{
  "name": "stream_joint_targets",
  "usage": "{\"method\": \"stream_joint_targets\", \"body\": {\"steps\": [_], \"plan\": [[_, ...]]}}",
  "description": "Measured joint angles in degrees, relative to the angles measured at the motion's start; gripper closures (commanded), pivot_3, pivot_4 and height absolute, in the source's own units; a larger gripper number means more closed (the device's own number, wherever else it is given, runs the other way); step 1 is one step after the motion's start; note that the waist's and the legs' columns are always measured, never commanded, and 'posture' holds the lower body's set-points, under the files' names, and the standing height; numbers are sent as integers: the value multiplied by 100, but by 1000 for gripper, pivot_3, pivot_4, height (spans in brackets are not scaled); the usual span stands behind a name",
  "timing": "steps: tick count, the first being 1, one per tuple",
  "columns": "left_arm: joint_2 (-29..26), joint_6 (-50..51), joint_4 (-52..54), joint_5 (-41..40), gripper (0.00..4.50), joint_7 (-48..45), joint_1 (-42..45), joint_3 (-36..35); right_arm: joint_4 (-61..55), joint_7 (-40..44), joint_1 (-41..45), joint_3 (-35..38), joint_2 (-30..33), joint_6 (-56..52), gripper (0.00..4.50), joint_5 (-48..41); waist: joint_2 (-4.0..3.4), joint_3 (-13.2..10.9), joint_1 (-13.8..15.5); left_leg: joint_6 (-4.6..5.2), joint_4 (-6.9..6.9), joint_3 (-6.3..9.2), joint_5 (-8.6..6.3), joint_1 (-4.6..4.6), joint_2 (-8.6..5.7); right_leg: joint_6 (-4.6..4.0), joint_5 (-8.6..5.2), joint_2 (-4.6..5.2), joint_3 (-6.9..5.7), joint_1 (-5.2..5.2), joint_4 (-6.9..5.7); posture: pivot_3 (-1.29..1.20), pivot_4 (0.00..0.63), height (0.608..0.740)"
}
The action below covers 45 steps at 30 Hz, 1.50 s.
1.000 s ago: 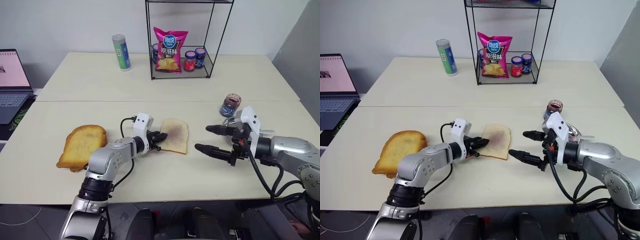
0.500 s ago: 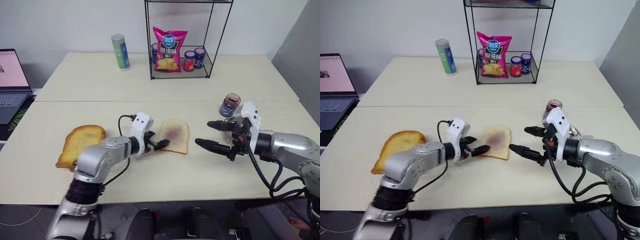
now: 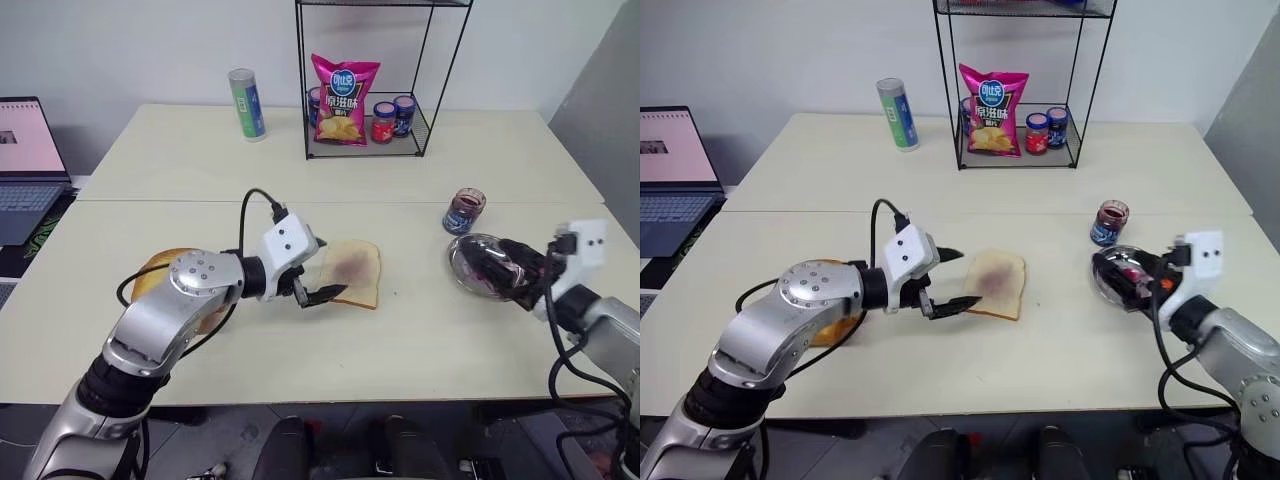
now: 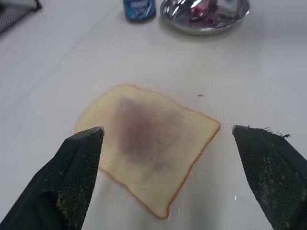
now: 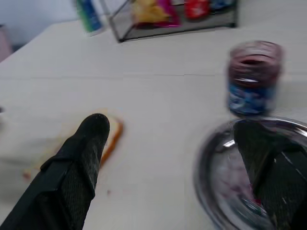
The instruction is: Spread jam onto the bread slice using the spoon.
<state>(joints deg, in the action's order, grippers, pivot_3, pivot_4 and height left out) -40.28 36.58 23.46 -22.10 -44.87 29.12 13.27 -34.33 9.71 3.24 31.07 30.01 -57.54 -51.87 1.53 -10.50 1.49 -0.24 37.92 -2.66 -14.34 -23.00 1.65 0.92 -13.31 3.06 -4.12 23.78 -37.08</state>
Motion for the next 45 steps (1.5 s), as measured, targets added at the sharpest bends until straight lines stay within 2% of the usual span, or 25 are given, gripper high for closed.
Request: {"method": "stream_joint_targets", "body": {"steps": [3, 6, 10, 15, 18, 25, 32, 45], "plan": [[372, -588, -359, 165, 21, -335, 267, 240, 106, -323, -352, 445, -227, 149, 0, 60, 0, 0, -4, 9, 4, -13, -5, 2, -2, 6, 3, -1, 12, 0, 1, 0, 150, 740], [425, -1003, -581, 410, 21, -578, 296, 489, 202, -547, -386, 731, -378, 208, 0, -10, -1, 1, -32, 12, 2, -29, -7, 8, 2, 8, 4, -4, 27, 3, 1, 0, 150, 740], [871, -1617, -1130, 798, 21, -762, 413, 819, 665, -1174, -233, 1292, -917, 236, 0, -698, -3, 2, -33, 12, 1, -32, -7, 8, 3, 8, 4, -6, 29, 5, -2, 0, 150, 740], [1864, -2152, -1764, 1227, 21, -681, 605, 1316, 1951, -1502, 351, 1436, -1165, 659, 0, -983, -5, 4, -36, 26, 7, -55, -13, 6, -2, 24, 14, -5, 49, 10, 3, 0, 150, 740], [2150, -2322, -1947, 1466, 21, -487, 724, 1364, 2515, -1397, 565, 1371, -1175, 930, 0, -954, -11, 6, -39, 28, 4, -58, -14, 4, -2, 27, 16, -5, 54, 17, 1, 0, 150, 740], [2153, -2078, -1854, 1533, 21, -424, 623, 1276, 3850, -1040, 1060, 1213, -1226, 1598, 0, -743, -25, 14, -106, 27, 1, -63, -13, 1, 2, 27, 16, -10, 59, 26, -3, 0, 150, 740], [1994, -1796, -1517, 1542, 21, -410, 466, 1090, 4344, -844, 1359, 1130, -1209, 1845, 0, -706, -25, 14, -145, 28, 6, -67, -13, 3, 1, 33, 20, -8, 64, 24, -3, 0, 150, 740], [2100, -1529, -1322, 1577, 21, -199, 348, 1100, 5098, -700, 1996, 983, -1224, 2173, 0, -603, -25, 14, -160, 28, 4, -71, -13, 3, 3, 33, 21, -8, 68, 25, -3, 0, 150, 740]]}}
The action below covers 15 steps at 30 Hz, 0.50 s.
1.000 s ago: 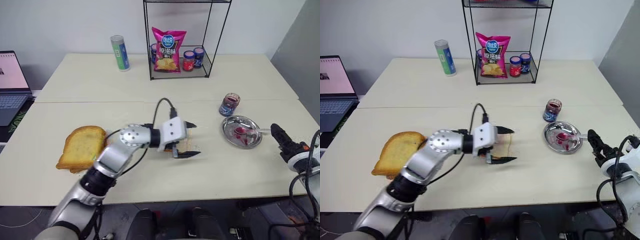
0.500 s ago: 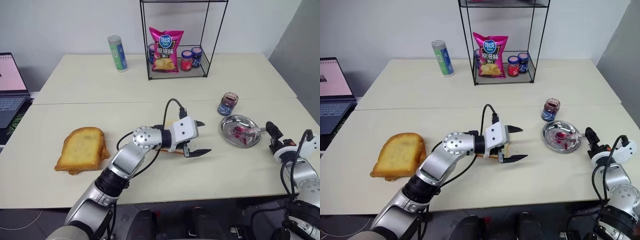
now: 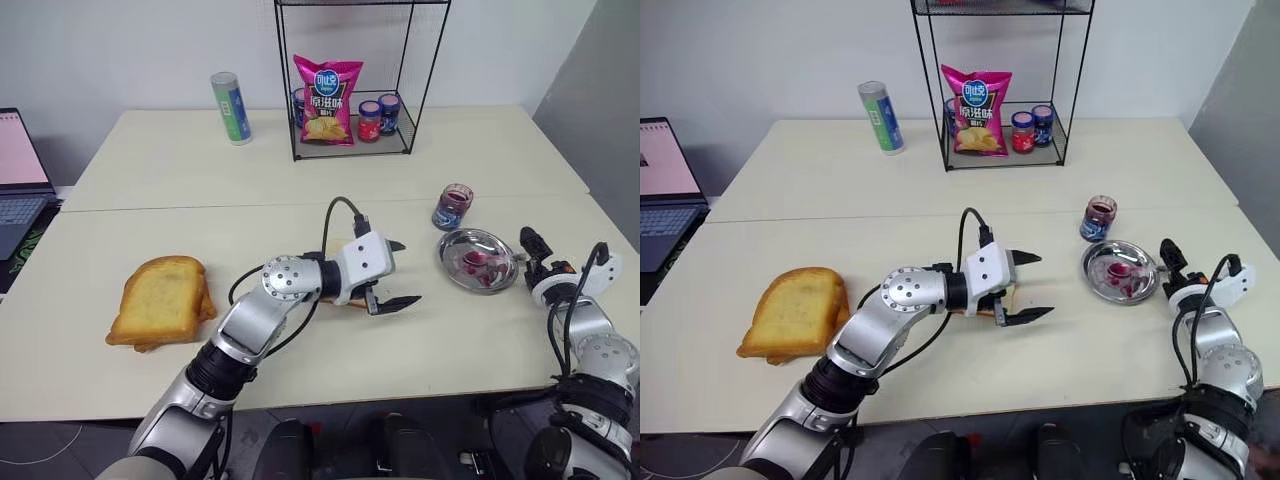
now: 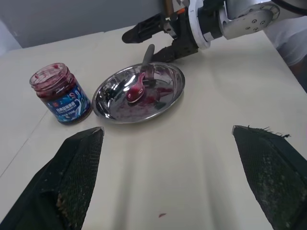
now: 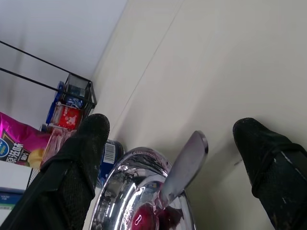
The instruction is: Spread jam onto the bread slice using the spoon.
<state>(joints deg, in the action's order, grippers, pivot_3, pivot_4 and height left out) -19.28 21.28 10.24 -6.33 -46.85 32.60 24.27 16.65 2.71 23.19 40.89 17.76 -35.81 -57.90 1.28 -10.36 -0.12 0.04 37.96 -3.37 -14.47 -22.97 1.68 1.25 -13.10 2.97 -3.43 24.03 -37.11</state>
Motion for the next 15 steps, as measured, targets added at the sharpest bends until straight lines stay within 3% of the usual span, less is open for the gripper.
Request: {"method": "stream_joint_targets", "body": {"steps": [2, 5, 15], "plan": [[-10, 5, 0, 1, 21, 1, 0, 0, 21, 31, 9, -3, 2, 4, 0, 10, 0, 0, 0, 0, 0, 0, 0, 0, 0, 0, 0, 0, 0, 0, 0, 0, 150, 740], [-20, 6, 1, 2, 0, 3, 0, 0, 62, 112, 12, -32, 12, 11, 436, 42, 0, 0, -1, 0, 0, -1, 0, 0, 0, 0, 0, 0, 1, 0, 0, 0, 150, 740], [-67, 13, 12, 82, 0, 18, -1, 0, 112, 238, -32, -156, 15, 11, 2788, 94, -1, 0, 4, 0, -1, 0, 0, -1, 0, 0, 0, 1, 0, 1, 1, 0, 150, 740]]}}
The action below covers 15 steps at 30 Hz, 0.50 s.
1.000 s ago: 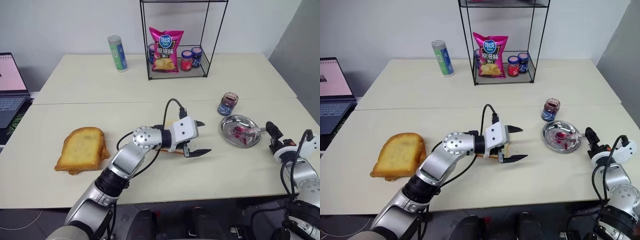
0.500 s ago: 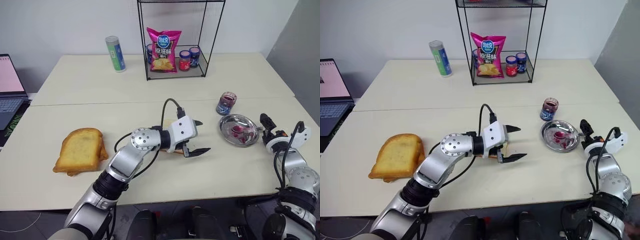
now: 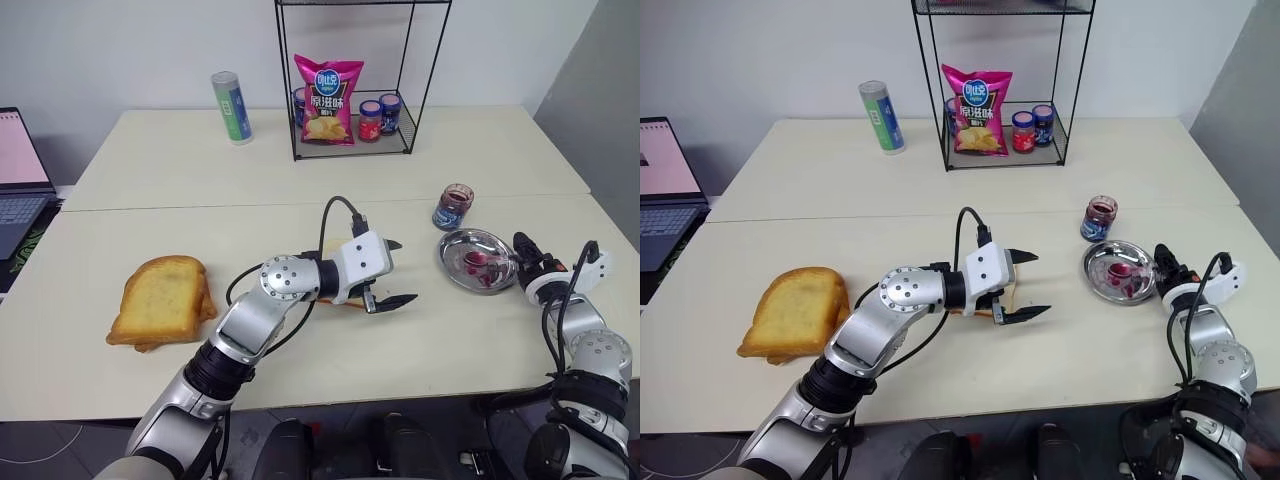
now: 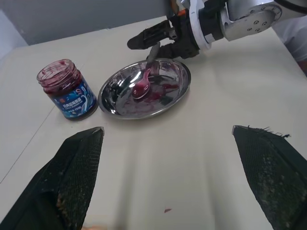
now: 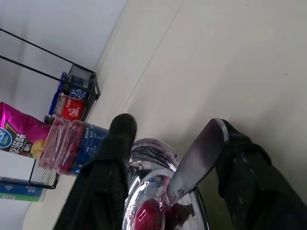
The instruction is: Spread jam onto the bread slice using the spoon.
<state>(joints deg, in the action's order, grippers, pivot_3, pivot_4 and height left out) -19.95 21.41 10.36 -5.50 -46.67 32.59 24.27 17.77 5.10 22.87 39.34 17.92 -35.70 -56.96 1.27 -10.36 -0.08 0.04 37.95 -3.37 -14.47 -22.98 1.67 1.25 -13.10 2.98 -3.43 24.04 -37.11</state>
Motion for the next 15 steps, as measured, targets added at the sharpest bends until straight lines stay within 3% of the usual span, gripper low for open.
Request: {"method": "stream_joint_targets", "body": {"steps": [8, 15], "plan": [[8, -37, -4, 14, 0, -12, 2, 0, -141, 83, -85, 1, 42, -1, 4427, -21, 0, 0, 2, 0, 1, 1, 0, 1, 0, 0, 0, 0, -1, -1, 0, 0, 150, 740], [11, -51, -4, 17, 0, -15, 4, -1, -296, 122, -173, 15, 108, 24, 4467, -69, 0, 1, 13, 0, 2, 1, 0, 1, -1, 0, 0, 1, -2, -2, 0, 0, 150, 740]]}}
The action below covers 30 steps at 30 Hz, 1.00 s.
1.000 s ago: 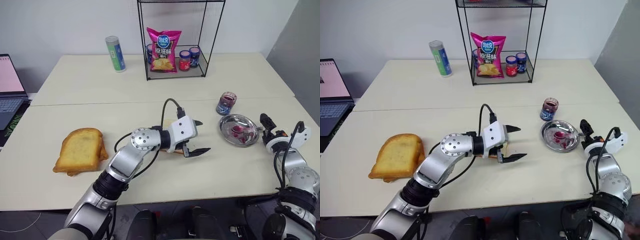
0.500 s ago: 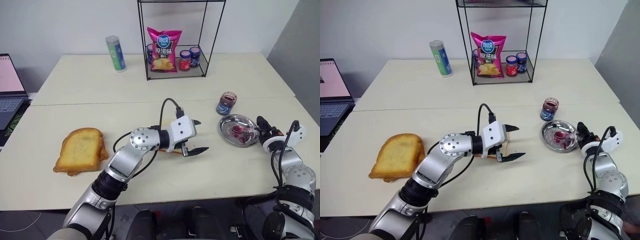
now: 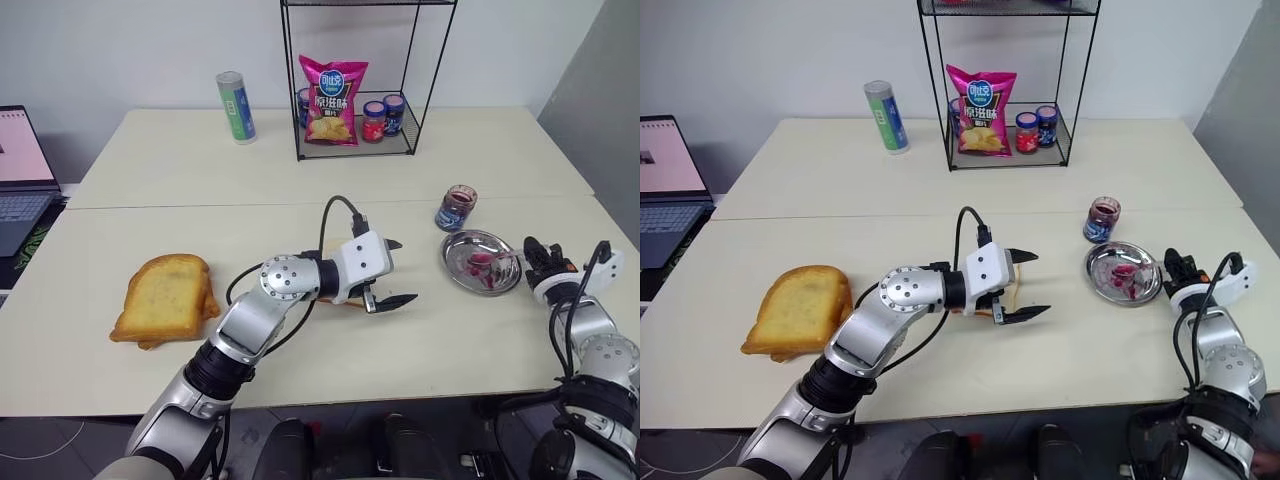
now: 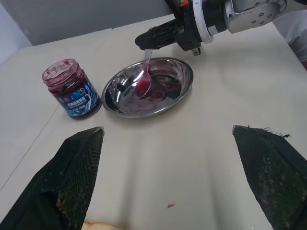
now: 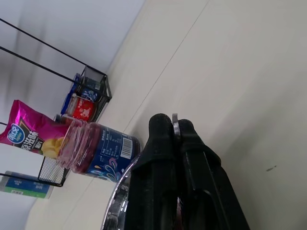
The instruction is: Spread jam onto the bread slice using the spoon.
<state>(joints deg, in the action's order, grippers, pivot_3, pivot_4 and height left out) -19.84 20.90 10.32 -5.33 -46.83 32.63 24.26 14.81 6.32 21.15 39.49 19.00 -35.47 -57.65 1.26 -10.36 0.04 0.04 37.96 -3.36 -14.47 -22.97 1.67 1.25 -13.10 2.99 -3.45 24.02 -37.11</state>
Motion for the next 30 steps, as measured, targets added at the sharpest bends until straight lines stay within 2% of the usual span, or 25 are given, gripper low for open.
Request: {"method": "stream_joint_targets", "body": {"steps": [5, 9, 11, 14, 17, 19, 25, 30], "plan": [[7, -2, -3, -22, 0, 1, -2, -40, -403, -122, -71, -37, 46, -207, 4467, -34, 0, 0, -2, 0, -1, -1, 0, -1, 1, 0, 0, 0, 0, 3, -1, 0, 150, 740], [141, 207, 7, -340, 0, 75, -3, -508, -1133, -365, -12, -367, 243, -600, 4467, -41, -3, -2, -20, 0, -1, -3, 0, -2, 3, 0, 0, -1, 3, 7, -3, 0, 150, 740], [230, 333, 13, -488, 0, 152, -8, -702, -1349, -525, 248, -404, 294, -642, 4467, -51, -3, -2, -21, 0, -1, -2, 0, -2, 2, 0, 0, -2, 2, 7, -3, 0, 150, 740], [489, 533, 35, -756, 0, 389, -46, -988, -1406, -838, 1067, -669, 479, -601, 4467, 192, -5, -3, -26, 0, 1, -5, 0, -3, 0, 2, 1, -1, 4, 8, -4, 0, 150, 740], [783, 570, -140, -848, 0, 688, 138, -1186, -1212, -834, 1984, -1162, 689, -275, 4467, 802, -4, -3, -14, 0, -2, 1, 0, -4, 0, 2, 1, -2, -4, 6, 2, 0, 150, 740], [859, 606, -181, -898, 0, 789, 242, -1306, -989, -691, 2249, -1462, 714, -47, 4467, 1184, -3, -3, 7, 0, -3, 6, 0, -8, 0, 1, 1, -2, -10, 5, 5, 0, 150, 740], [816, 494, -265, -799, 0, 780, 254, -1212, 169, -234, 2290, -1988, 712, 547, 4467, 2137, -3, -3, 13, 9, 1, -6, -5, -23, -9, -24, 17, 8, -1, 14, 15, 0, 150, 740], [844, 488, -289, -780, 0, 864, 254, -1188, 523, 105, 2319, -2150, 714, 842, 4467, 2601, -3, -3, -3, 8, 0, -1, -5, -20, -2, -25, 18, 6, -7, 15, 9, 0, 150, 740]]}}
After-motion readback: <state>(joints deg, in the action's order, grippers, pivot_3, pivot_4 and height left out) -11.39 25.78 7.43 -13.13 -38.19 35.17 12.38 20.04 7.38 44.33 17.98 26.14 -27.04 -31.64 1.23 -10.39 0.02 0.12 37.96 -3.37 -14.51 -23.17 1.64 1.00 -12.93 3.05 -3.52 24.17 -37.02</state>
